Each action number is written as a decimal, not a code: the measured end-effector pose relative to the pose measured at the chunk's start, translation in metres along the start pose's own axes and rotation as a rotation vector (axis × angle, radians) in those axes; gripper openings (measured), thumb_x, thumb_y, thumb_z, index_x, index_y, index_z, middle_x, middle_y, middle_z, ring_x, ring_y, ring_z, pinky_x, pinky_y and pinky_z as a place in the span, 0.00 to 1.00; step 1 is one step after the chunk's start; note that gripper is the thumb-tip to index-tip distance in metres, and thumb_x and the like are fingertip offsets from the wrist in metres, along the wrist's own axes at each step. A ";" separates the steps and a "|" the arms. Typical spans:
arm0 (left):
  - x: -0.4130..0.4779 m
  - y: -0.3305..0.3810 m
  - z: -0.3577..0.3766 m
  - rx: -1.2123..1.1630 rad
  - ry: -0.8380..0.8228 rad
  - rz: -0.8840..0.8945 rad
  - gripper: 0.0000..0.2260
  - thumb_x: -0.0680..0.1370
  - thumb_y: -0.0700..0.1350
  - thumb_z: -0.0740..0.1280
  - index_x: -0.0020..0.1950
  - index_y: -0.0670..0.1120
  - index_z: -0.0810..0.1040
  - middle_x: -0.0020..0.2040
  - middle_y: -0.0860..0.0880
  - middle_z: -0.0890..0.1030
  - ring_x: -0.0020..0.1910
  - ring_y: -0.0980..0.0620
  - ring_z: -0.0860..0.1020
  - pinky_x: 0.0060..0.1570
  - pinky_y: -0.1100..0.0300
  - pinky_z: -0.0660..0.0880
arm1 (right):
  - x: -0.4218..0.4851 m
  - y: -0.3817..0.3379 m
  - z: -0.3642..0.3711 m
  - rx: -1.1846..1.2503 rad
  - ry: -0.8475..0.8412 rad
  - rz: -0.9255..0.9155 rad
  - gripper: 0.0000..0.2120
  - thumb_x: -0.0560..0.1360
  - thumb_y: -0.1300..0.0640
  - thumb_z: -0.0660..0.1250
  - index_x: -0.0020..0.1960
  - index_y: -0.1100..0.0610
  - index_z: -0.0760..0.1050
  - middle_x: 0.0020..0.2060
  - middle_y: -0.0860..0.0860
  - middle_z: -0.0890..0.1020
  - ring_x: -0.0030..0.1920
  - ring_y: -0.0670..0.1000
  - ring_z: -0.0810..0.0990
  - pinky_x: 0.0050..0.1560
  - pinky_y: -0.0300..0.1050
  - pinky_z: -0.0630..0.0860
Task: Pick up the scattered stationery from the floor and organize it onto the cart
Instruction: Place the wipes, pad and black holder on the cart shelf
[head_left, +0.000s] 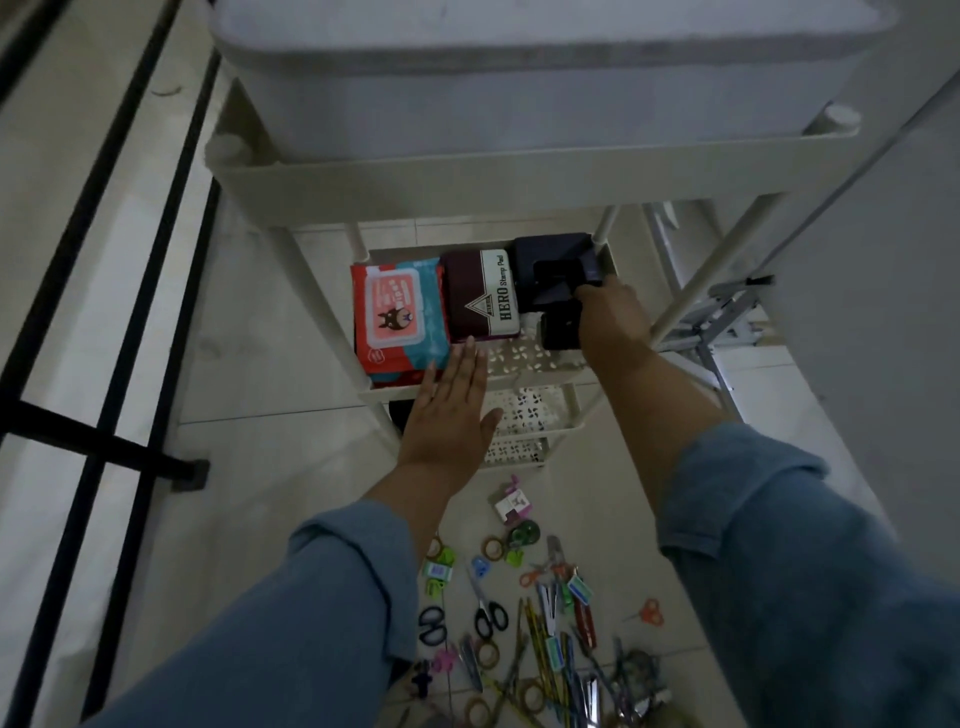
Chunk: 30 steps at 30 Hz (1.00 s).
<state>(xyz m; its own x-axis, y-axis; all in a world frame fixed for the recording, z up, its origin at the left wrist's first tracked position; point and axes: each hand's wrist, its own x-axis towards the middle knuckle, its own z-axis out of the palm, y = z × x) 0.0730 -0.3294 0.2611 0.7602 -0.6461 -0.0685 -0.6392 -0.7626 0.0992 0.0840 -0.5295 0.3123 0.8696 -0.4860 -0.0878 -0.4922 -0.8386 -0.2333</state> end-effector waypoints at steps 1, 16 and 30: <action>0.000 0.000 0.001 0.003 0.007 0.003 0.33 0.74 0.58 0.32 0.76 0.44 0.37 0.77 0.46 0.39 0.77 0.50 0.39 0.67 0.57 0.27 | -0.001 -0.001 0.003 0.093 0.028 0.037 0.14 0.78 0.64 0.55 0.62 0.63 0.71 0.61 0.63 0.71 0.63 0.62 0.68 0.64 0.54 0.68; -0.003 0.005 0.003 -0.014 -0.016 -0.053 0.31 0.75 0.55 0.40 0.74 0.40 0.49 0.76 0.41 0.58 0.75 0.45 0.57 0.70 0.57 0.32 | -0.021 -0.014 0.026 0.176 0.126 0.055 0.21 0.74 0.58 0.66 0.66 0.57 0.67 0.67 0.58 0.66 0.72 0.62 0.56 0.62 0.57 0.70; -0.005 0.007 0.000 -0.010 -0.004 -0.043 0.28 0.82 0.54 0.45 0.76 0.44 0.37 0.77 0.46 0.38 0.76 0.51 0.37 0.68 0.57 0.28 | -0.025 -0.001 0.026 0.151 0.088 -0.060 0.26 0.73 0.54 0.68 0.69 0.54 0.66 0.69 0.53 0.67 0.72 0.59 0.57 0.64 0.55 0.69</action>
<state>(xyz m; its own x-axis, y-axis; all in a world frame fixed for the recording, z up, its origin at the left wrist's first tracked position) 0.0649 -0.3311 0.2625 0.7867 -0.6125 -0.0772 -0.6044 -0.7896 0.1057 0.0636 -0.5098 0.2896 0.8872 -0.4612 0.0142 -0.4220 -0.8235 -0.3793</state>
